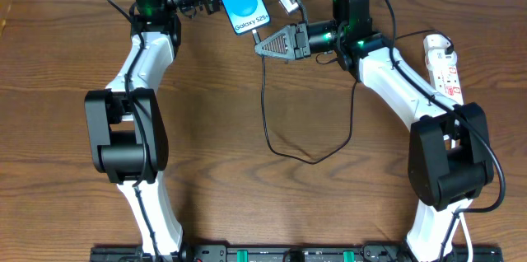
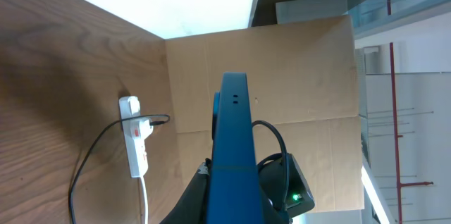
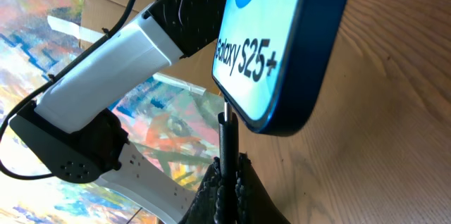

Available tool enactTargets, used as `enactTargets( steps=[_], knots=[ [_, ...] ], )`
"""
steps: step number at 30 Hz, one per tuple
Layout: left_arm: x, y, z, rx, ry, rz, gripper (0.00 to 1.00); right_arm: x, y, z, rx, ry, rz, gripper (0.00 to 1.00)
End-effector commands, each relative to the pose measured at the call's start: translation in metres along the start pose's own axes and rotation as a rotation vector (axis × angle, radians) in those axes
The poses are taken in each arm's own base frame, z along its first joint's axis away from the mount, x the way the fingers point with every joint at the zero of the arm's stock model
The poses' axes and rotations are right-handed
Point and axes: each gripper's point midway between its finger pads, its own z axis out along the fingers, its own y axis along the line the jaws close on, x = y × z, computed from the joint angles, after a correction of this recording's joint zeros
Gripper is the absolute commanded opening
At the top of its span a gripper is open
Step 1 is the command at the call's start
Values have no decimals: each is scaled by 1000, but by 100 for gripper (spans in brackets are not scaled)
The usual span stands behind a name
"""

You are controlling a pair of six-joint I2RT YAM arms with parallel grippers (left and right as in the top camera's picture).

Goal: Plug charger to phone and switch on socket
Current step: 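Push the USB-C plug up into the phone's bottom port with the right gripper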

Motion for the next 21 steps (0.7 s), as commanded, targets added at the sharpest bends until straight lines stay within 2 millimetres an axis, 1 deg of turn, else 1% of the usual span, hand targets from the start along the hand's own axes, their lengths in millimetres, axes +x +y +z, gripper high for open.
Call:
enactTargets(
  steps=[1, 11, 21],
  knots=[
    [1, -22, 0, 17, -6, 40, 7, 1, -5, 0, 1, 2, 23, 1],
    [2, -22, 0, 17, -4, 40, 7, -4, -9, -9, 15, -20, 27, 1],
    [0, -22, 0, 17, -13, 34, 7, -1, -7, -3, 10, -9, 26, 1]
  ],
)
